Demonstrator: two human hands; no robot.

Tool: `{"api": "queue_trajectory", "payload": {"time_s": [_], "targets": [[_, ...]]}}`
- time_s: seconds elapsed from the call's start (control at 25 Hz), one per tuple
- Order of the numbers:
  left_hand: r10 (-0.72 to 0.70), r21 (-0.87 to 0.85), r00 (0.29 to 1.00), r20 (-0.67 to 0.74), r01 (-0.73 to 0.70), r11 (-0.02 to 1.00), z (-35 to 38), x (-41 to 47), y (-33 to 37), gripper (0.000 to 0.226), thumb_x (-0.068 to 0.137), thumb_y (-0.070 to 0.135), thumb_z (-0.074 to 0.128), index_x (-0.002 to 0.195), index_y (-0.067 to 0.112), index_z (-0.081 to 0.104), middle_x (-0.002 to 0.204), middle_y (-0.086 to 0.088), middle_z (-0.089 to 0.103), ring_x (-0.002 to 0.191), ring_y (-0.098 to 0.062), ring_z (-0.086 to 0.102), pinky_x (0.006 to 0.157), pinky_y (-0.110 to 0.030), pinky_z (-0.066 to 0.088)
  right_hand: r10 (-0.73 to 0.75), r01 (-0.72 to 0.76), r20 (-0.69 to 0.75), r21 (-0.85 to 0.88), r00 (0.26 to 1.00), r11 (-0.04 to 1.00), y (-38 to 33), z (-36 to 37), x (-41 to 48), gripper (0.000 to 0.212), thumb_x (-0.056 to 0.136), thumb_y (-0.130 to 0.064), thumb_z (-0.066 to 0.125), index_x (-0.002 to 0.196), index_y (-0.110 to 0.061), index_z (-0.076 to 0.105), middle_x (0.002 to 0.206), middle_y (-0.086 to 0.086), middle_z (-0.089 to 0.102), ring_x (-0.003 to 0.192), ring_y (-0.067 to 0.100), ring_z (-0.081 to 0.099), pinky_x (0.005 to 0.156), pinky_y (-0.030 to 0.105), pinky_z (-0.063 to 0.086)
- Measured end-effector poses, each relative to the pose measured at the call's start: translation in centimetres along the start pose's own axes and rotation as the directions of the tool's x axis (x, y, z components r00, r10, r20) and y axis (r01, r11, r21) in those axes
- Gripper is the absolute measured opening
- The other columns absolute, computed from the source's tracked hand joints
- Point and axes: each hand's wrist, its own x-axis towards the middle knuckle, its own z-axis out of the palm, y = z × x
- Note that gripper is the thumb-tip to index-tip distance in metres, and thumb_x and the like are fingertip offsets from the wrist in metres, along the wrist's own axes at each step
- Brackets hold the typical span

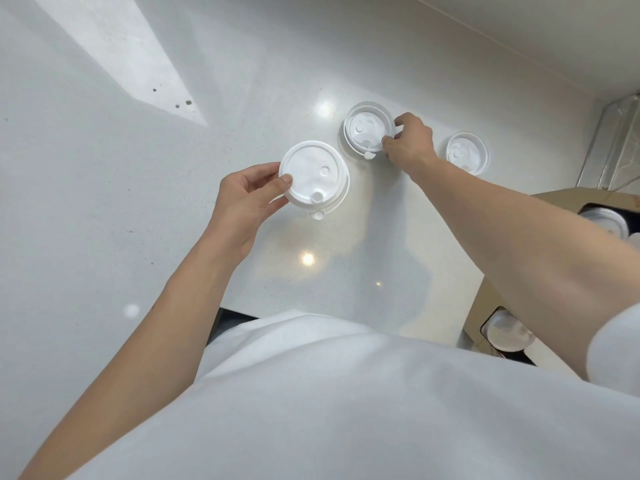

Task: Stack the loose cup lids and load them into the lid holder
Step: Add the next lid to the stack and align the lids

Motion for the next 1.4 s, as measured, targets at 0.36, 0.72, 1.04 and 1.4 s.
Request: {"api": "queue_trajectory", "payload": {"time_s": [0.36, 0.72, 1.04, 1.4], "targets": [[-0.016, 0.012, 0.999, 0.030, 0.016, 1.000, 0.2, -0.5, -0.1, 0.027, 0.093, 0.005, 0.066, 0.120, 0.001, 0.068, 0.110, -0.009, 0.073, 0.099, -0.017, 0.072, 0.090, -0.028, 0.058, 0.058, -0.038, -0.017, 0.563, 0.998, 0.826, 2.2, -0.8, -5.3, 0.023, 0.089, -0.003, 0.059, 0.111, -0.008, 0.060, 0.084, 0.007, 0.065, 0.063, 0.016, 0.066, 0.061, 0.025, 0.056], [-0.028, 0.056, 0.995, 0.096, 0.023, 0.998, 1.8, -2.1, -0.7, 0.019, 0.093, 0.005, 0.066, 0.111, 0.006, 0.071, 0.103, -0.005, 0.075, 0.091, -0.014, 0.073, 0.086, -0.026, 0.058, -0.024, 0.100, -0.113, 0.740, 0.993, 0.665, 4.6, -3.5, -12.5, 0.034, 0.089, -0.002, 0.059, 0.122, -0.006, 0.061, 0.093, 0.011, 0.058, 0.070, 0.017, 0.070, 0.074, 0.029, 0.060], [-0.016, 0.107, 0.988, 0.151, 0.000, 0.994, 3.7, -3.4, -0.7, 0.019, 0.092, 0.007, 0.068, 0.111, 0.003, 0.071, 0.108, -0.011, 0.074, 0.094, -0.019, 0.073, 0.089, -0.029, 0.058, -0.112, 0.208, -0.176, 0.865, 0.978, 0.457, 5.9, -4.6, -17.4, 0.020, 0.089, -0.005, 0.067, 0.109, -0.006, 0.066, 0.096, 0.012, 0.063, 0.091, 0.034, 0.071, 0.088, 0.040, 0.060], [-0.016, 0.151, 0.986, 0.164, -0.009, 0.989, 5.1, -4.3, -0.7, 0.032, 0.092, 0.009, 0.069, 0.122, -0.001, 0.066, 0.113, -0.013, 0.075, 0.101, -0.020, 0.074, 0.091, -0.029, 0.058, -0.289, 0.169, -0.080, 0.940, 0.954, 0.297, 6.6, -4.5, -19.8, 0.033, 0.081, 0.014, 0.063, 0.107, -0.006, 0.068, 0.109, 0.008, 0.068, 0.101, 0.022, 0.066, 0.090, 0.034, 0.051]]}}
